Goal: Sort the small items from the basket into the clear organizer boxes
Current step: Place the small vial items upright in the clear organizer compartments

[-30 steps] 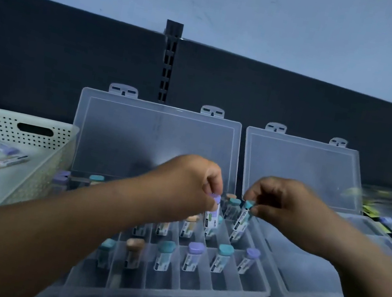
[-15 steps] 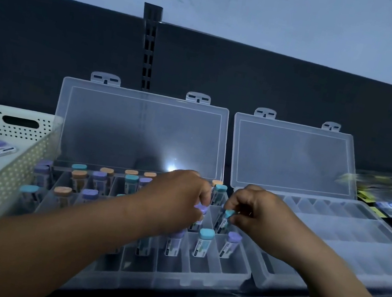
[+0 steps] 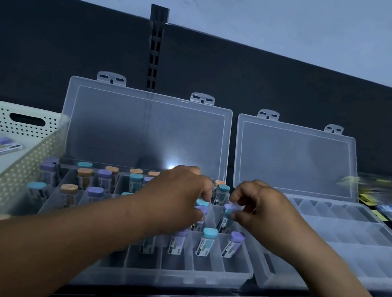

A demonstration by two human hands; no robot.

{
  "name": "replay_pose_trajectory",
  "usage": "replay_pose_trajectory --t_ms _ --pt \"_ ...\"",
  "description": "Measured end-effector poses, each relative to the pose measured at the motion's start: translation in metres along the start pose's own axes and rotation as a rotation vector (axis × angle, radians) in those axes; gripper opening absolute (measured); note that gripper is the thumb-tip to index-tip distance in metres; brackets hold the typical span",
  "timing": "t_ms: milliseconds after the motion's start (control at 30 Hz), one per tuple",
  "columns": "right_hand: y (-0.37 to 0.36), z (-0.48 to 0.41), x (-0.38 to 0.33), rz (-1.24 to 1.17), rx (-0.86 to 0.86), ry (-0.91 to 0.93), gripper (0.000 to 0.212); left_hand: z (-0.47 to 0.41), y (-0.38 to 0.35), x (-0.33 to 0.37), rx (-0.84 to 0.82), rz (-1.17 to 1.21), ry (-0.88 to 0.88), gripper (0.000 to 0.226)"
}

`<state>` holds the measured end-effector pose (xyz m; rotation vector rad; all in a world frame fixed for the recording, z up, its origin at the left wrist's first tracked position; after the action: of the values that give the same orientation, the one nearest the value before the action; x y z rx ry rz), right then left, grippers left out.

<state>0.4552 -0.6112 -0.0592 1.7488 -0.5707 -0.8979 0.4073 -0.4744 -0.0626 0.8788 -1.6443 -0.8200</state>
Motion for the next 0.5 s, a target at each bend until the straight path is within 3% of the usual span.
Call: replay_pose_trajectory --t_ms 167,367,500 --pt "0.012 -0.009 -0.035 0.100 0.069 0.080 0.015 0.008 0.028 -0.009 0.081 -0.070 -0.038 0.026" --pt "-0.004 -0.029 -0.092 0.284 0.009 0.199 0.065 0.028 0.069 -0.047 0.117 -0.311 -0.016 0.073" --pt "-0.020 -0.045 -0.137 0.341 -0.054 0.268 0.080 0.053 0.101 -0.085 0.114 -0.371 0.083 0.084"
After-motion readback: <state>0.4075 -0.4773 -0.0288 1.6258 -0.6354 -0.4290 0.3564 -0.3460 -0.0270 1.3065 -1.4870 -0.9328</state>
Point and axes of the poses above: each hand's wrist, its own z-axis away from the middle knuckle, its own y-axis out of the back of the hand, x = y × z, the point moved 7 cm from there along -z, towards the middle knuckle, and after that the axes turned 7 degrees about z, right-handed, at the moved point
